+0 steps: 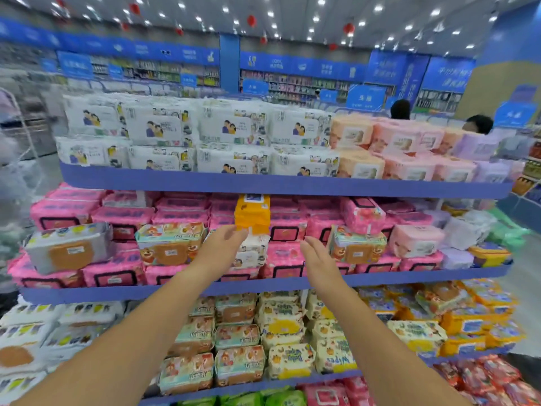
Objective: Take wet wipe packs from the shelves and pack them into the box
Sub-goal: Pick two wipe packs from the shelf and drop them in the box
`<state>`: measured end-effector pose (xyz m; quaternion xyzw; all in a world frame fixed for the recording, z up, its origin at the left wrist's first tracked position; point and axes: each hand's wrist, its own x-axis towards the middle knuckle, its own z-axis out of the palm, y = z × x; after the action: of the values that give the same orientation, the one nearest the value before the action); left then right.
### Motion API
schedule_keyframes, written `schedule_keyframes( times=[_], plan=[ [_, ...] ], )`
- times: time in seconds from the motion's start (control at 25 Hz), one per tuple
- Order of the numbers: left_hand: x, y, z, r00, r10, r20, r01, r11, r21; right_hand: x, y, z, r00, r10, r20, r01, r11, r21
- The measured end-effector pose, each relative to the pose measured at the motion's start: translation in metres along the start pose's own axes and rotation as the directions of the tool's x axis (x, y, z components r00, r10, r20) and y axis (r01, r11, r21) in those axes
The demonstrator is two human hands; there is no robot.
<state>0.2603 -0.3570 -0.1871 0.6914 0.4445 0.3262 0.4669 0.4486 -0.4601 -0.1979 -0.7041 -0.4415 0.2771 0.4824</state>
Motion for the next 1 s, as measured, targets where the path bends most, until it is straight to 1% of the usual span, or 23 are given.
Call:
schedule_keyframes(
  times=[0.12,0.2,0.28,0.32,0.36,0.44,0.52,0.56,0.6,0.64,0.68,0.72,0.76,0.8,0.84,0.92,1.0],
  plan=[
    [0.035,-0.023,-0.007,0.987,-0.121,-0.102,0.121,0.993,-0.009,0.056,-0.007,0.020,0.996,0.011,0.093,-0.012,1.000,0.006],
    [0.050,-0.038,-0.003,0.960,-0.234,-0.155,0.236,0.972,-0.003,0.091,-0.006,0.032,0.988,0.044,0.150,-0.044,0.999,-0.009],
    [0.061,-0.050,0.004,0.902,-0.356,-0.244,0.357,0.933,-0.042,0.128,-0.006,0.042,0.977,0.090,0.192,-0.089,0.996,-0.018],
    [0.065,-0.054,0.008,0.862,-0.409,-0.301,0.403,0.911,-0.083,0.144,-0.006,0.047,0.972,0.122,0.200,-0.123,0.992,-0.011],
    [0.071,-0.059,0.012,0.814,-0.473,-0.337,0.449,0.881,-0.150,0.158,-0.008,0.050,0.966,0.150,0.210,-0.153,0.988,-0.003],
    [0.082,-0.064,0.018,0.730,-0.609,-0.310,0.501,0.785,-0.363,0.190,-0.010,0.059,0.950,0.225,0.217,-0.233,0.972,0.012],
    [0.099,-0.073,0.020,0.671,-0.710,-0.214,0.504,0.648,-0.571,0.215,-0.011,0.067,0.907,0.330,0.262,-0.354,0.934,0.049],
    [0.107,-0.079,0.021,0.653,-0.739,-0.166,0.487,0.577,-0.656,0.226,-0.008,0.072,0.876,0.376,0.302,-0.414,0.908,0.068],
    [0.113,-0.082,0.024,0.643,-0.756,-0.120,0.477,0.518,-0.710,0.233,-0.006,0.076,0.851,0.404,0.336,-0.457,0.885,0.094],
    [0.118,-0.080,0.026,0.650,-0.755,-0.081,0.474,0.487,-0.734,0.242,-0.001,0.080,0.834,0.419,0.359,-0.488,0.864,0.124],
    [0.122,-0.079,0.028,0.672,-0.739,-0.048,0.474,0.479,-0.739,0.247,0.001,0.083,0.824,0.424,0.375,-0.507,0.848,0.156],
    [0.124,-0.076,0.031,0.695,-0.718,-0.031,0.464,0.481,-0.743,0.252,0.003,0.085,0.826,0.414,0.382,-0.511,0.836,0.199],
    [0.127,-0.078,0.034,0.704,-0.710,-0.029,0.448,0.475,-0.758,0.253,0.003,0.083,0.834,0.402,0.377,-0.508,0.826,0.242],
    [0.125,-0.077,0.036,0.696,-0.717,-0.047,0.445,0.480,-0.756,0.253,0.006,0.080,0.841,0.403,0.361,-0.510,0.814,0.278],
    [0.125,-0.080,0.037,0.696,-0.715,-0.071,0.447,0.508,-0.737,0.250,0.009,0.077,0.849,0.404,0.340,-0.507,0.805,0.309],
    [0.123,-0.087,0.039,0.692,-0.713,-0.113,0.442,0.542,-0.715,0.240,0.015,0.068,0.865,0.409,0.291,-0.491,0.808,0.325],
    [0.118,-0.094,0.043,0.703,-0.703,-0.109,0.454,0.561,-0.692,0.233,0.022,0.059,0.876,0.404,0.263,-0.475,0.813,0.336]
  ],
)
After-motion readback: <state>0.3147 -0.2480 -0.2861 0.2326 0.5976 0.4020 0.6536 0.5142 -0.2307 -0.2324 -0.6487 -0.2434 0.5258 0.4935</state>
